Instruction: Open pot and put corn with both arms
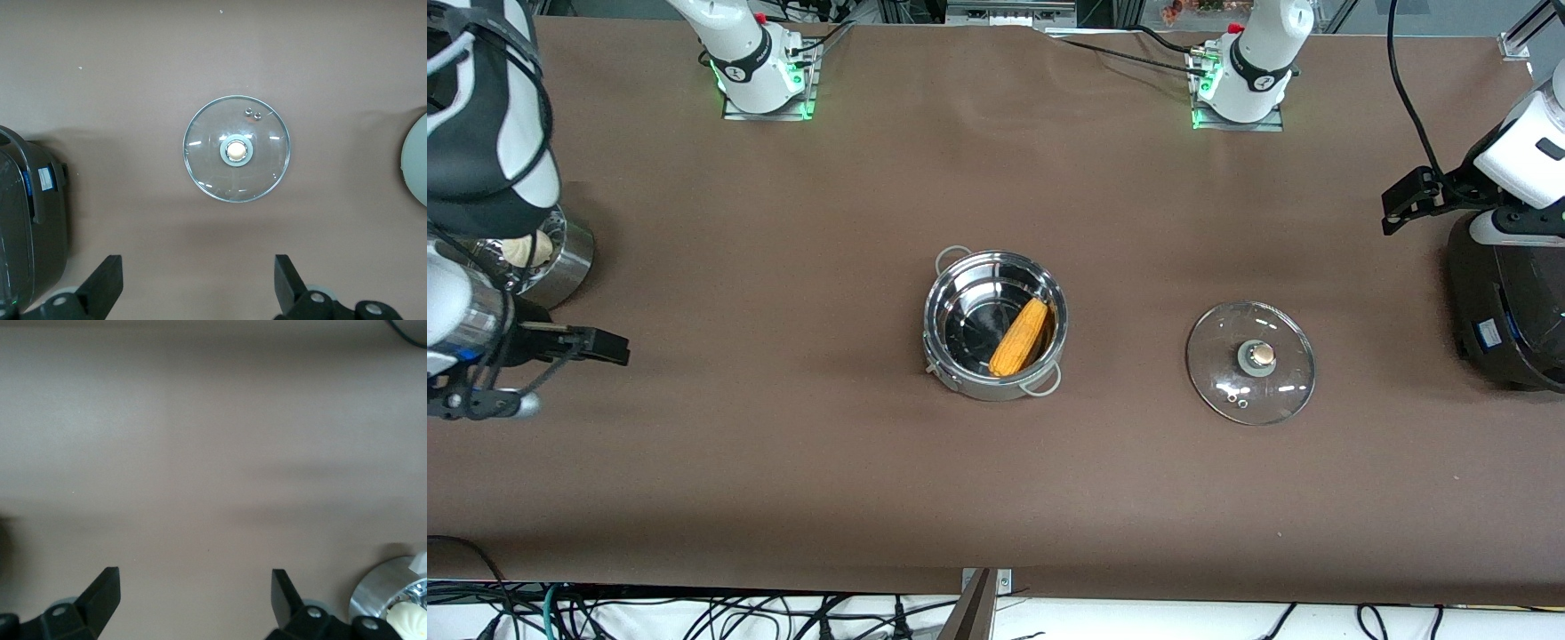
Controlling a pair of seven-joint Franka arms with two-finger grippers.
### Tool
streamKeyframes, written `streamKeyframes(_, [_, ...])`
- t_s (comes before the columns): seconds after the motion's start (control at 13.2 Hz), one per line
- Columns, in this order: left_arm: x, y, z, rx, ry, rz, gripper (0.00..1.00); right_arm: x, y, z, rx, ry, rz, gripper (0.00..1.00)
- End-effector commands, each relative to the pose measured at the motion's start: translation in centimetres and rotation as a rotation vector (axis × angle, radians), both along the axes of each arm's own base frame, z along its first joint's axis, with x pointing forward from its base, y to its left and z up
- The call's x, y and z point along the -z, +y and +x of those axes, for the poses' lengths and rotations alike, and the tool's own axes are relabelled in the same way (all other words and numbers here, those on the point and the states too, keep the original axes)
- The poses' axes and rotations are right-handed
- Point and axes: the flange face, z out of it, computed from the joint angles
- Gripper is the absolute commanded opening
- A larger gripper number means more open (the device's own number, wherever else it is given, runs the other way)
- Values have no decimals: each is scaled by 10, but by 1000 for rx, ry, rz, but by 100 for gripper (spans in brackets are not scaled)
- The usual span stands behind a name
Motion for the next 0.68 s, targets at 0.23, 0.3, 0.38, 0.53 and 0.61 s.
streamKeyframes(0.23, [-6,4,-6,-1,0,24,100,-27,-20,-49,33,13,41,100])
streamKeyframes(0.3, [-6,4,-6,-1,1,24,100,-28,-20,-59,36,22,38,100])
streamKeyframes(0.38, [-6,4,-6,-1,2,24,100,-32,-20,-70,39,26,36,100])
streamKeyframes(0.53, [-6,4,-6,-1,2,24,100,-44,-17,-81,27,17,31,100])
streamKeyframes(0.61, [-6,4,-6,-1,2,23,100,-46,-17,-85,13,23,27,100])
